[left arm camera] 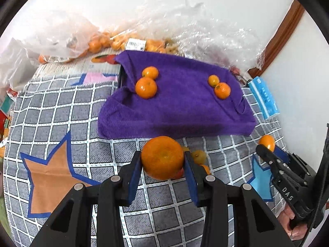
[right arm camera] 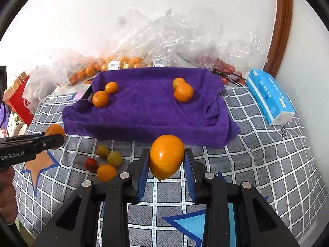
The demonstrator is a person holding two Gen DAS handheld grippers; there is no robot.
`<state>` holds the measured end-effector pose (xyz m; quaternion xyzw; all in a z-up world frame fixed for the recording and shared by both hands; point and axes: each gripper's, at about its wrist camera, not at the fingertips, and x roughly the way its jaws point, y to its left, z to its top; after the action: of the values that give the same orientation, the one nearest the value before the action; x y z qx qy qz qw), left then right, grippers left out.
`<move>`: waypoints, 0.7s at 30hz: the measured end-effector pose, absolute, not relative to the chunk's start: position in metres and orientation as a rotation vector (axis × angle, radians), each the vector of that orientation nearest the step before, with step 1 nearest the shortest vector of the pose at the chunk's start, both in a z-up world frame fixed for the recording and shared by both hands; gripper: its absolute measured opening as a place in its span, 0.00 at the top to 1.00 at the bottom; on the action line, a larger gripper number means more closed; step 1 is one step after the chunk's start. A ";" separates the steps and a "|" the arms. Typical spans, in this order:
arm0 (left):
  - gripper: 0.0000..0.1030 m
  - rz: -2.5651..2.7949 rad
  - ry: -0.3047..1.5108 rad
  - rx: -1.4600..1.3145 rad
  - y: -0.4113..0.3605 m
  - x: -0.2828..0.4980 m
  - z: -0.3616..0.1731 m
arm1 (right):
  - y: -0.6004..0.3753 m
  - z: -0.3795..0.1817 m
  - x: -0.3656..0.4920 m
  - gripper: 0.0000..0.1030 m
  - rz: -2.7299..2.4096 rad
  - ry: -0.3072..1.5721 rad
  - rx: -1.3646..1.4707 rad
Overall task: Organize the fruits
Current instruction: 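Grasp a large orange with the right tool while the left tool grasps an orange, then carry both held oranges up over the purple towel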
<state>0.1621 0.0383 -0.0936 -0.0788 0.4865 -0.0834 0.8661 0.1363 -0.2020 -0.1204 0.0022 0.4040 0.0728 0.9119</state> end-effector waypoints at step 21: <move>0.63 -0.163 0.940 -0.163 0.042 0.166 -0.060 | -0.200 -0.088 0.153 0.68 0.163 0.766 0.000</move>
<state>0.1658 0.0420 -0.0595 -0.0782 0.4517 -0.0785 0.8852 0.1526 -0.1998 -0.0876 0.0000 0.3733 0.0797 0.9243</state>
